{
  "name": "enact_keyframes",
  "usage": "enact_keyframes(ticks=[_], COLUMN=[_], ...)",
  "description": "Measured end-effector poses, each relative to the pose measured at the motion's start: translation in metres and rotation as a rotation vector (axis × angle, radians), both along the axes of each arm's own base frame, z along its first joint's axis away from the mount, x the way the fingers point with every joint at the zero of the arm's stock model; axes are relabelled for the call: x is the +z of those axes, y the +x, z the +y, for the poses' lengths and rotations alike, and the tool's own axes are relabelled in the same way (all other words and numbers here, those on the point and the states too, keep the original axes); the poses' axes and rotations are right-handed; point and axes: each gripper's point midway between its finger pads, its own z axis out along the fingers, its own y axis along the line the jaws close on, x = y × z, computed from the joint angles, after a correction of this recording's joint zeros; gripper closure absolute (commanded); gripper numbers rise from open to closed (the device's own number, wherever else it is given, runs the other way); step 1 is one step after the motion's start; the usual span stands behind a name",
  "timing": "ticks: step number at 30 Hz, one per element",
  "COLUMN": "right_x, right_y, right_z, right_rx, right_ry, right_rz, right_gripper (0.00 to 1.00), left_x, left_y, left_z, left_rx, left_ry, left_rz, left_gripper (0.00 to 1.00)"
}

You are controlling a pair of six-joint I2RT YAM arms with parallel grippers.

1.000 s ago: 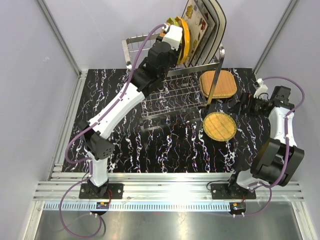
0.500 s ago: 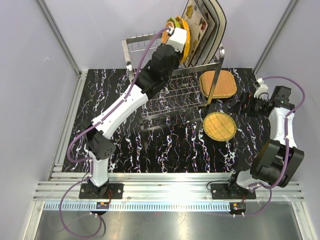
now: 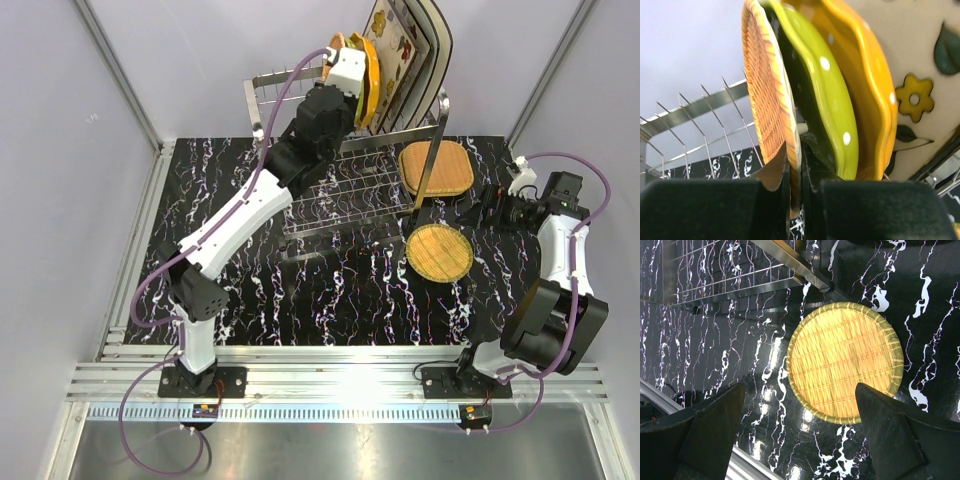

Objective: Unload the plates from the dish rack
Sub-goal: Grab a plate with the left arm, then pass the plate from the left arm to the right

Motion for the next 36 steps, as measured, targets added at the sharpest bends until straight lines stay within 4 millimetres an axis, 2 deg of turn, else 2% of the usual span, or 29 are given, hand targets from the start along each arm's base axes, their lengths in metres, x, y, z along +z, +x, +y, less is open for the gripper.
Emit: enact_keyframes(ticks=[9, 14, 21, 25, 36], right_x=[0.001, 0.001, 0.002, 0.003, 0.013], right_y=[0.0, 0.0, -0.001, -0.001, 0.0], right_z=[0.0, 0.0, 0.001, 0.001, 0.003], right_rx=[0.0, 0.0, -0.002, -0.001, 0.009], right_ry=[0.0, 0.0, 0.001, 0.001, 0.007], right_rz=[-0.002, -0.003, -0.003, -0.006, -0.028], right_gripper=[0.01, 0.01, 0.01, 0.01, 0.01], left_x=[0.054, 0.077, 0.094, 0.102, 0.112], left_y=[-0.014, -0.022, -0.031, -0.044, -0.106], left_z=[0.03, 0.04, 0.044, 0.046, 0.042], left_rx=[0.044, 0.05, 0.025, -0.007, -0.157], left_ry=[-0.065, -0.102, -0.111, -0.086, 0.071], left_rz=[-0.101, -0.148, -0.187, -0.224, -0.351], left_gripper=[1.0, 1.0, 1.0, 1.0, 1.0])
